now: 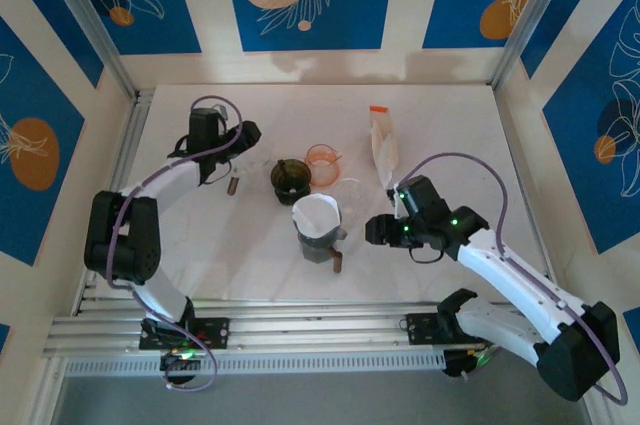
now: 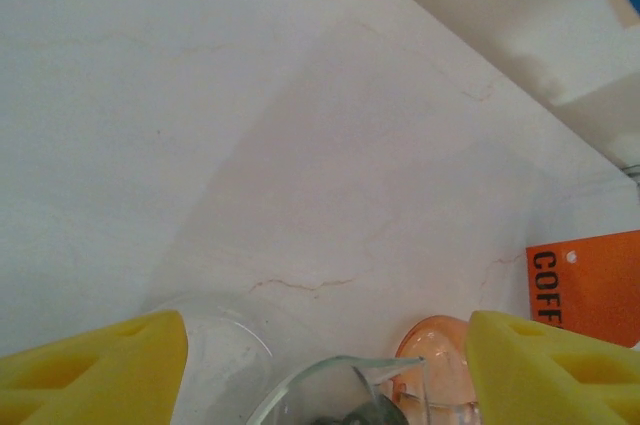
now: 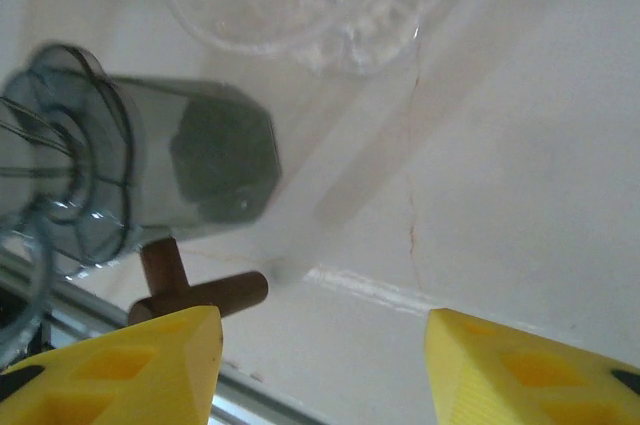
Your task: Place the coffee filter in the dripper
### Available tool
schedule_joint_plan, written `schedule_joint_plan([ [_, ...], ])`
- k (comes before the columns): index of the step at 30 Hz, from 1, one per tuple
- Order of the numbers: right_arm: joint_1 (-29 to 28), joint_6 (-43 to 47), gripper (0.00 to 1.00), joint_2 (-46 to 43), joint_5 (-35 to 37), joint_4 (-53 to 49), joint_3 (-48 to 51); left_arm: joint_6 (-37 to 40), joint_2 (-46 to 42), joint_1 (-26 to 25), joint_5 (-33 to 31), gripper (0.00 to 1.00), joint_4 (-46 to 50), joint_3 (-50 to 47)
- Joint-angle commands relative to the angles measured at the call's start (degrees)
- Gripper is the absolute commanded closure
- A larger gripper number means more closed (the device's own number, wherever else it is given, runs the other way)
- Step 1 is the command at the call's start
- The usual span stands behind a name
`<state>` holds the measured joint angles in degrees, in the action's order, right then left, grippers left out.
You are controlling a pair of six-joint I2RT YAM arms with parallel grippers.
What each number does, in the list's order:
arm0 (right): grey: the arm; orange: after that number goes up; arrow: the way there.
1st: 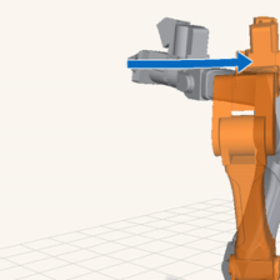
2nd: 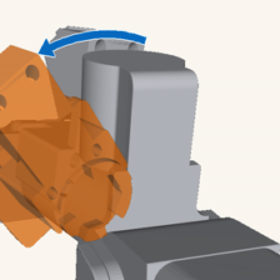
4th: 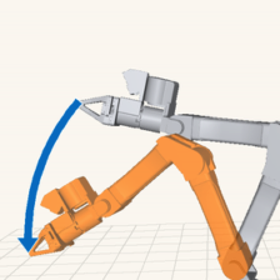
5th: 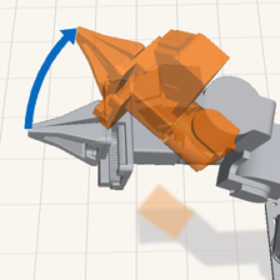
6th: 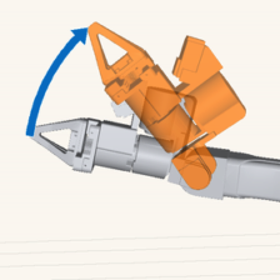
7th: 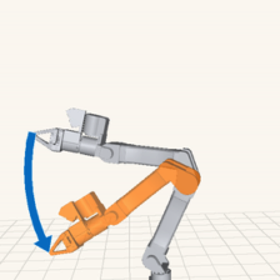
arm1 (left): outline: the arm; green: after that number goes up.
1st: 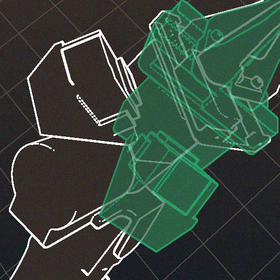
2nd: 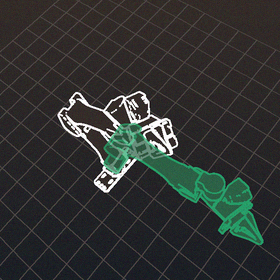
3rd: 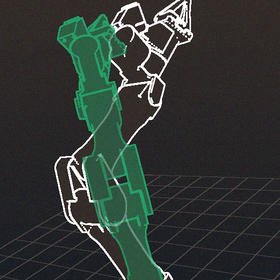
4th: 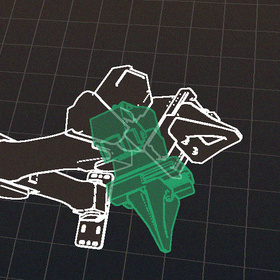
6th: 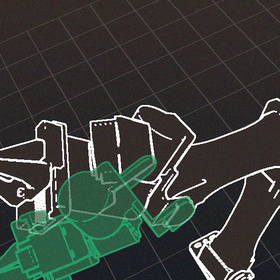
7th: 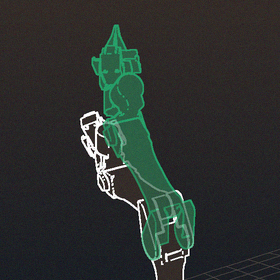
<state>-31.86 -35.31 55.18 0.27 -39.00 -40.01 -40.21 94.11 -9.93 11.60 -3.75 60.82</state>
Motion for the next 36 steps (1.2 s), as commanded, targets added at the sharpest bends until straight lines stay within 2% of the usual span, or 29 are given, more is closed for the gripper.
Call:
schedule_joint_plan([
  [1, -0.4, -1.0, 0.46, 2.4, -7.2, 5.3, 2.8, -0.1, -6.2, 1.1, 1.2, 0.25, 2.0, 0.6],
  [5, -1.0, -0.3, 0.53, 7.3, -10.6, 10.3, 4.6, -2.1, -12.6, 1.1, 3.7, 0.21, 2.5, -2.4],
  [13, -2.6, 0.1, 0.64, 16.2, -10.6, 18.4, 5.7, -6.1, -27.9, 1.0, 8.0, 0.11, 2.6, -8.9],
  [15, -4.1, -0.2, 0.66, 18.1, -9.8, 19.5, 5.1, -6.0, -31.7, 1.0, 8.0, 0.0, 4.3, -9.0],
  [21, -6.8, -0.7, 0.68, 22.8, -8.9, 23.2, 4.3, -6.5, -38.7, 1.0, 8.6, 0.0, 7.2, -9.6],
  [27, -9.0, -0.2, 0.7, 26.0, -8.4, 24.6, 1.6, -7.1, -41.1, 1.0, 11.0, 0.0, 7.1, -9.1],
  [36, -11.5, -0.4, 0.71, 28.5, -6.5, 24.9, -1.6, -5.8, -44.4, 1.0, 9.4, 0.0, 10.0, -9.1],
])
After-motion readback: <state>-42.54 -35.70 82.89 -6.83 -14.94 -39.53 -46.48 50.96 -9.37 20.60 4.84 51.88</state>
